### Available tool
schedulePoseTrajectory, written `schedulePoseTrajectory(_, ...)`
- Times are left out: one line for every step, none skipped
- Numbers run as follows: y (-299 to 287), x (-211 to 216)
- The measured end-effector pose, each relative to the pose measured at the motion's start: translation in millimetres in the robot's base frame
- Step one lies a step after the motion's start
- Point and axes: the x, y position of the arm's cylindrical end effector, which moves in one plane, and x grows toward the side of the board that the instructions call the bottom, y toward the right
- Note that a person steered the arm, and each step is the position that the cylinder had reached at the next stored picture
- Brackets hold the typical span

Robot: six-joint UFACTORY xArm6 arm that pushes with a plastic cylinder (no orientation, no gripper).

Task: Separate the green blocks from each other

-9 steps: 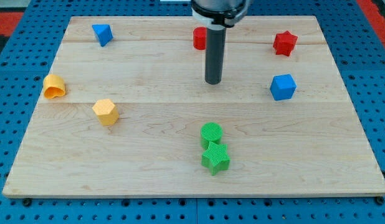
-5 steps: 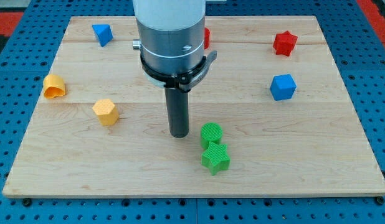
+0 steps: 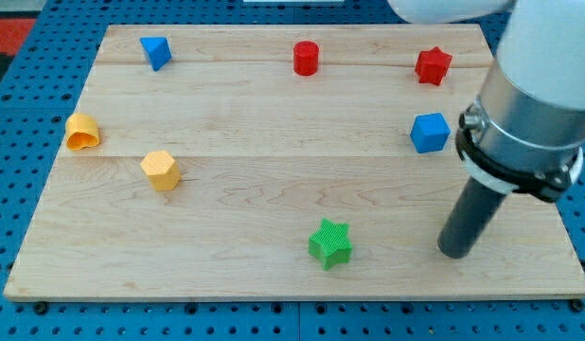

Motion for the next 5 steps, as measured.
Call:
schedulePoseTrajectory(-31.9,19.9)
schedulePoseTrajectory(-45.4,36.7)
schedulePoseTrajectory(-75.1,36.9)
schedulePoseTrajectory(-96.9,36.9)
schedulePoseTrajectory(-104.7,36.9)
